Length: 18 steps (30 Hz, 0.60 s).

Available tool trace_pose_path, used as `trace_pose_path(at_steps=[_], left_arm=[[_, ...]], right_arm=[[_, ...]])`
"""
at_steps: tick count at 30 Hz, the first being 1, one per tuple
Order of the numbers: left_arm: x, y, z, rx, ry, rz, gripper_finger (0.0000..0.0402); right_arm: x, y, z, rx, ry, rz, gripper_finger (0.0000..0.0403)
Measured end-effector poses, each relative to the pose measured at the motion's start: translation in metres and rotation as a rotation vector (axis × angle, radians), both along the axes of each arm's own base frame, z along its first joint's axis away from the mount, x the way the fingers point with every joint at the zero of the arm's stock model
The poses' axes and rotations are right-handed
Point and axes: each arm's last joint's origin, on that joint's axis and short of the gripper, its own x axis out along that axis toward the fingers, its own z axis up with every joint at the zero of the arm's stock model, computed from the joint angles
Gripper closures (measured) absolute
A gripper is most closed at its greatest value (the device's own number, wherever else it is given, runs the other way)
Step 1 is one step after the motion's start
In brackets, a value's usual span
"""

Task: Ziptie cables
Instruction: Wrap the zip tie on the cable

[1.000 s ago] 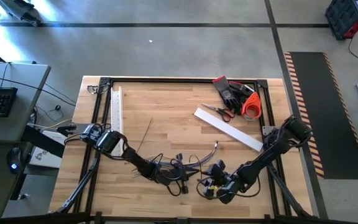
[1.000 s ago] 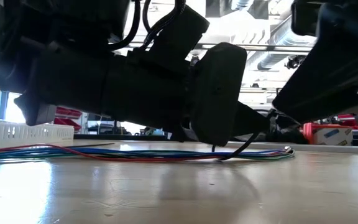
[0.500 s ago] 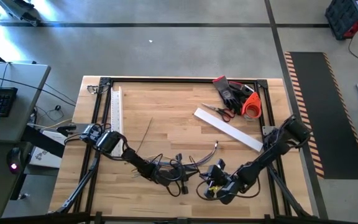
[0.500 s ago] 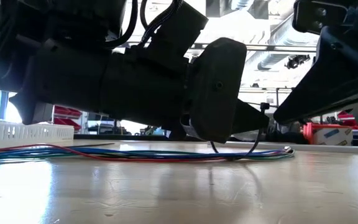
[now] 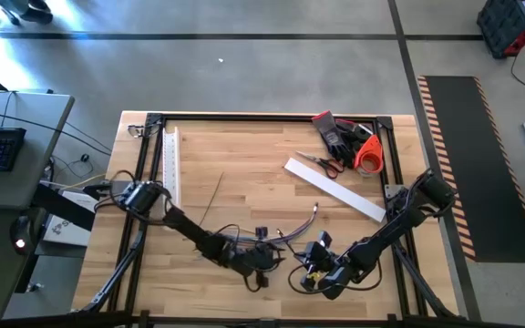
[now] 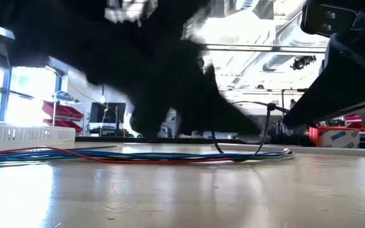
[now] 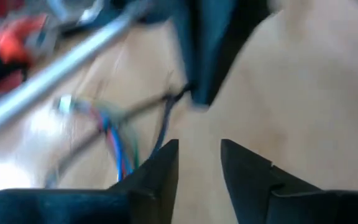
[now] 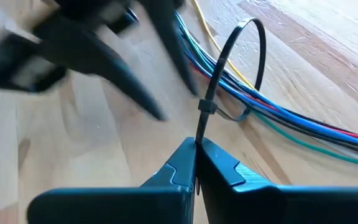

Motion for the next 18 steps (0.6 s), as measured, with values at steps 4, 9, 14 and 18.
trace_pose_path(at_steps=[4,9,14,18], left_arm=[[-0.002,-0.009,0.021,0.188,-0.043,-0.137,0.0291],[0.008,0.007,0.024,0.35,-0.053,-0.228,0.0286],[0.02,0.032,0.021,0.319,-0.025,-0.274,0.027],[0.024,0.042,0.019,0.268,-0.011,-0.406,0.0267]], right_arm=[[0.0,0.0,0.0,-0.007,0.007,0.013,0.0403],[0.0,0.0,0.0,0.0,0.015,0.024,0.0403],[0.001,0.002,0.0,0.004,0.022,0.052,0.0403],[0.001,0.002,0.0,0.007,0.017,0.052,0.0403]])
